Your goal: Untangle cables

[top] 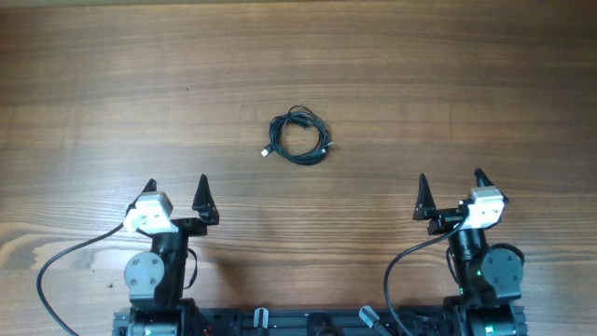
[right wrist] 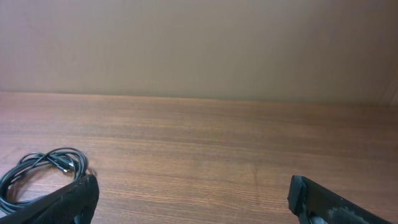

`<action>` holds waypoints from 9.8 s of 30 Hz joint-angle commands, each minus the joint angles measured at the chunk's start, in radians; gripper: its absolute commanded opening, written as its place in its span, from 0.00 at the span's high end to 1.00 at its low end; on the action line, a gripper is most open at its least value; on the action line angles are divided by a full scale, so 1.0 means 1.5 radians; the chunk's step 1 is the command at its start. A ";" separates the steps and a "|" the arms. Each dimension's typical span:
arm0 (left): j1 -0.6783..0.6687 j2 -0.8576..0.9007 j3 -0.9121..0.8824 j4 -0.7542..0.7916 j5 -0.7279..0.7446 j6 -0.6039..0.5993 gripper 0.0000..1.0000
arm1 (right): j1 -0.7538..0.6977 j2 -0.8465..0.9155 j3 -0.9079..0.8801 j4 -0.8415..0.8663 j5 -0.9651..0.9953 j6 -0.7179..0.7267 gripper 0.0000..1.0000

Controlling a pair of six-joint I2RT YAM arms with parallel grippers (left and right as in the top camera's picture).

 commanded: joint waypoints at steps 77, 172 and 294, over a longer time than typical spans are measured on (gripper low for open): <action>-0.004 0.705 0.685 -0.490 0.293 -0.094 0.00 | 0.157 0.885 0.650 -0.459 -0.411 0.038 0.00; -0.004 0.748 0.796 -0.521 0.323 0.110 0.30 | 0.375 0.830 0.701 0.017 -0.373 0.071 0.95; -0.122 0.967 0.795 -0.239 0.580 -0.586 0.96 | 0.380 0.831 0.701 -0.150 -0.177 0.089 0.96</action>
